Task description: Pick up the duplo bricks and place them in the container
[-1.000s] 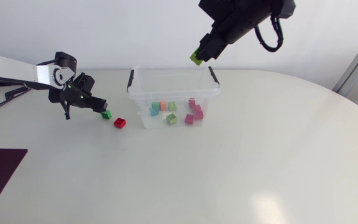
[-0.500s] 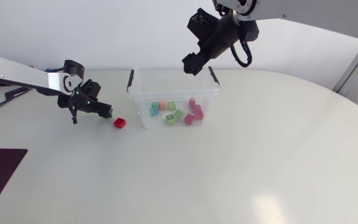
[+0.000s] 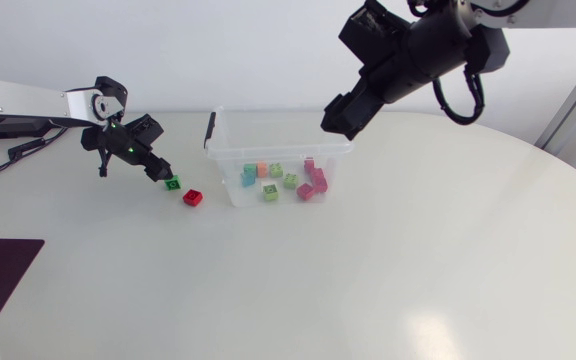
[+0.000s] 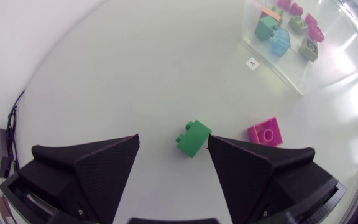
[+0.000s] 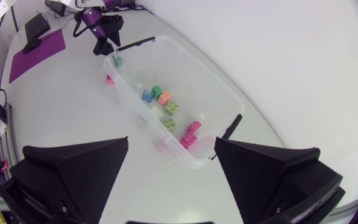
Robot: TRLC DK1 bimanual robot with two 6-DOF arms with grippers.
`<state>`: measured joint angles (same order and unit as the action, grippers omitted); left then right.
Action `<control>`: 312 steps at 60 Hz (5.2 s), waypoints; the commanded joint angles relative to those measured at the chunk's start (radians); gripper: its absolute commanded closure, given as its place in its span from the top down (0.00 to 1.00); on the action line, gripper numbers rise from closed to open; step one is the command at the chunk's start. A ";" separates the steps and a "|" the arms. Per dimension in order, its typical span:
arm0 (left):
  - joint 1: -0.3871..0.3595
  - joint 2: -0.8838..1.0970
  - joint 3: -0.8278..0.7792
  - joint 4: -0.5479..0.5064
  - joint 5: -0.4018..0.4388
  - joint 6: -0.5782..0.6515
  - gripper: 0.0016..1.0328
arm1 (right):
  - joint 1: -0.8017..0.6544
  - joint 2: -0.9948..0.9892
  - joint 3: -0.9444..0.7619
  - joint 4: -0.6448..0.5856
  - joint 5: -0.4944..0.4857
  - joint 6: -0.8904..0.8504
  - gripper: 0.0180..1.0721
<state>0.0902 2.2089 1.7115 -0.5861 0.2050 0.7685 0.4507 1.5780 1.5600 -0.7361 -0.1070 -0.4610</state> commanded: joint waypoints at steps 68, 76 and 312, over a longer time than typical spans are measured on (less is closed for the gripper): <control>-0.020 -0.006 0.264 -0.437 0.085 0.400 0.24 | -0.058 -0.446 -0.701 0.142 -0.049 -0.033 0.96; -0.026 -0.104 0.243 -0.434 0.142 0.351 0.24 | -0.095 -0.492 -0.756 0.175 -0.054 -0.028 0.96; -0.386 -0.443 -0.050 -0.116 -0.177 -0.574 0.26 | -0.544 -1.584 -1.565 0.777 0.053 0.289 0.95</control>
<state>-0.2661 1.7699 1.6192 -0.7200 0.0273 0.2413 -0.1017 0.0006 0.0219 0.0181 -0.0517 -0.2527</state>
